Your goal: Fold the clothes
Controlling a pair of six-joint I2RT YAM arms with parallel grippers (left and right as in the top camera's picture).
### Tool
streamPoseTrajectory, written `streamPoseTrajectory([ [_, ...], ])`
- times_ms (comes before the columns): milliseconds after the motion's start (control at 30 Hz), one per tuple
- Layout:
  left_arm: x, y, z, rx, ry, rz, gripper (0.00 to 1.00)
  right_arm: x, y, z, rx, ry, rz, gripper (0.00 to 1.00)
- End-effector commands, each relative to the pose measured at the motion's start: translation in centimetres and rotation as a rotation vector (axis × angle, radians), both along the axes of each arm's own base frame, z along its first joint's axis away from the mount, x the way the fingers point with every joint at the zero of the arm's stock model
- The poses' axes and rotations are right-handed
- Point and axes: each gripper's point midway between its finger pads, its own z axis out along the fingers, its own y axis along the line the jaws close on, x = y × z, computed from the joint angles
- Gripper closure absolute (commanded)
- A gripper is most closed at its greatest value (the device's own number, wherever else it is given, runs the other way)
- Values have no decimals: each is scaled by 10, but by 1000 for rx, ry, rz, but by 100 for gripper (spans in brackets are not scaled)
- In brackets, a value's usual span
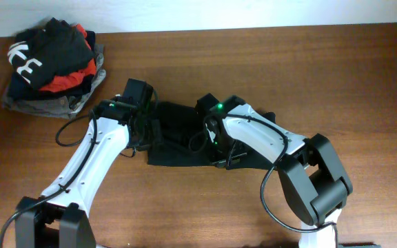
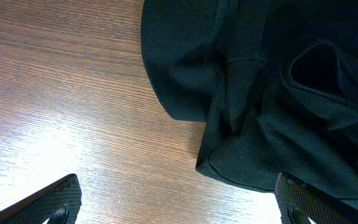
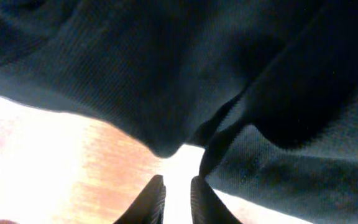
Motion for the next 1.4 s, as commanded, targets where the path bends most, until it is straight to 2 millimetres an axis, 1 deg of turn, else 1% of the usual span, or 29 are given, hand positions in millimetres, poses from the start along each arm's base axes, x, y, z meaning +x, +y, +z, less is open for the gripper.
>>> streamPoseTrajectory([
  [0,1,3,-2,14,1,14,1,24,-4,44,40,-107,-43,80],
  [67,1,3,-2,14,1,14,1,37,-16,68,37,-151,-86,69],
  [133,1,3,-2,14,1,14,1,49,-29,88,51,-189,-130,46],
  [167,1,3,-2,14,1,14,1,56,-36,94,54,-212,-154,43],
  [200,1,3,-2,13,0,14,1,64,-46,99,57,-234,-184,43],
  [233,1,3,-2,13,0,14,1,70,-54,99,62,-245,-197,47],
  [267,1,3,-2,13,0,14,1,75,-62,99,62,-252,-213,55],
  [300,1,3,-2,13,0,14,1,79,-68,96,63,-251,-221,67],
  [367,1,3,-2,13,0,14,1,83,-80,85,56,-237,-255,84],
  [433,1,3,-2,13,-1,14,1,84,-86,73,49,-218,-274,94],
  [467,1,3,-2,13,-1,14,1,84,-88,67,45,-211,-278,96],
  [600,1,3,-2,13,0,14,1,83,-90,37,35,-188,-283,96],
  [767,1,3,-2,13,1,14,1,83,-83,3,78,-186,-294,96],
  [867,1,3,-2,13,1,14,1,86,-84,-11,81,-203,-296,96],
  [967,0,4,-2,14,5,14,1,88,-92,-21,59,-203,-309,96],
  [1067,-2,4,-2,16,10,14,1,92,-111,-27,0,-212,-333,96],
  [1133,-2,4,-2,16,11,14,1,96,-120,-26,-9,-222,-354,96],
  [1200,-1,4,-2,16,10,14,1,101,-124,-19,12,-222,-378,96],
  [1267,-1,4,-2,16,9,14,1,109,-123,-4,56,-227,-398,96],
  [1367,-1,4,-2,16,8,14,1,121,-121,30,98,-258,-394,96],
])
